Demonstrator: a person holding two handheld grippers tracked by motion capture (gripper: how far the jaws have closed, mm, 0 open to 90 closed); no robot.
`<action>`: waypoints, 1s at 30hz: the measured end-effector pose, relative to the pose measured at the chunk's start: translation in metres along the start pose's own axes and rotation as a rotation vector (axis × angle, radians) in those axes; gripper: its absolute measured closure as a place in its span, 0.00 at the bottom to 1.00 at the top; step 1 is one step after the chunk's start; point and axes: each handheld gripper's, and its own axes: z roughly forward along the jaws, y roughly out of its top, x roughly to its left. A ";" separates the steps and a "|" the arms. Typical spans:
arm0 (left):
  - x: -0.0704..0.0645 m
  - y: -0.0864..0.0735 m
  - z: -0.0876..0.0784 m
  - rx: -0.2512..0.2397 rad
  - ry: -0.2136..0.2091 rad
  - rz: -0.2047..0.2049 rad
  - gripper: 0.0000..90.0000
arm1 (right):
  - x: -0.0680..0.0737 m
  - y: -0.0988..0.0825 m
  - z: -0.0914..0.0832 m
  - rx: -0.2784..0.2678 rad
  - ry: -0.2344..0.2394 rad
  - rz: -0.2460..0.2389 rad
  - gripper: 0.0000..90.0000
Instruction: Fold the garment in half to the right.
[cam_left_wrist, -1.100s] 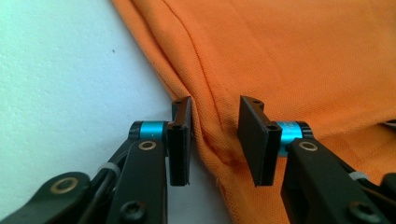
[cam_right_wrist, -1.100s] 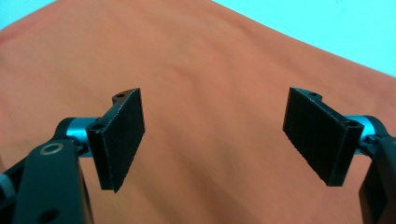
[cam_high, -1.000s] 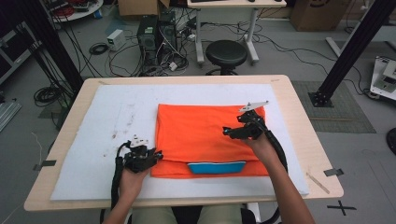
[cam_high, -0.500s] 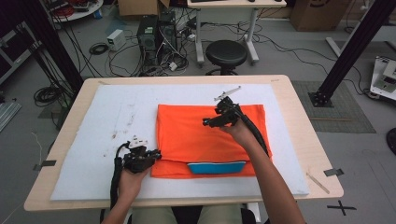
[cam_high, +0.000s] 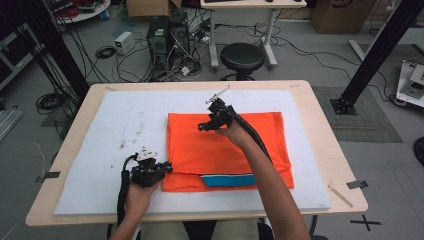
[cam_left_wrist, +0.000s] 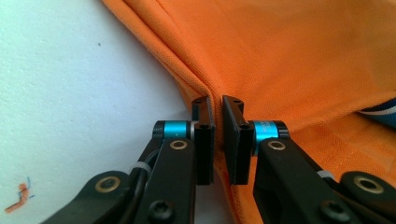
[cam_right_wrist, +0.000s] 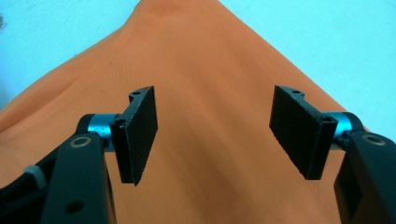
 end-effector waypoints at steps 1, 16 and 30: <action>0.000 0.000 0.000 0.001 0.002 0.004 0.93 | 0.001 0.001 0.002 0.000 0.000 -0.005 0.37; 0.001 0.000 0.001 -0.005 -0.007 -0.001 0.93 | 0.020 0.035 0.048 0.011 0.042 -0.037 0.38; 0.002 0.000 0.000 -0.004 -0.012 0.006 0.93 | 0.040 0.064 0.090 0.058 0.078 -0.042 0.45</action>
